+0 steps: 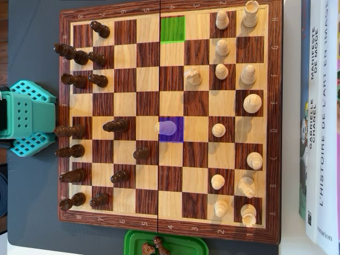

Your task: Play chess

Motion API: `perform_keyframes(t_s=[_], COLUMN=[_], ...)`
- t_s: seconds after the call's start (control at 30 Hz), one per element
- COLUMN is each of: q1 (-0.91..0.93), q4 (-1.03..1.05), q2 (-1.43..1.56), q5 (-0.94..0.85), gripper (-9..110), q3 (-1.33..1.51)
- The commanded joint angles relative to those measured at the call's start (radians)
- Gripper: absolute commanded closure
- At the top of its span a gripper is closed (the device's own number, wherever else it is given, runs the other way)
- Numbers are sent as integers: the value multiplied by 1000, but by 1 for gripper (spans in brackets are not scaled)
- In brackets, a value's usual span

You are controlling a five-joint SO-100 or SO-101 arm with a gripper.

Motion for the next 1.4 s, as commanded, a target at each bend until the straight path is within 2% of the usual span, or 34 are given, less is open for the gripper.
perform_keyframes(t_s=[0.0, 0.27, 0.73, 1.0, 1.37], q1=[6, 6, 3, 3, -28], q4=[78, 382, 1140, 1384, 1784], q2=[-3, -2, -2, -3, -3], q5=[-6, -6, -5, -81, -72], gripper=[84, 84, 84, 84, 84], q3=[15, -2, -43, 18, 12])
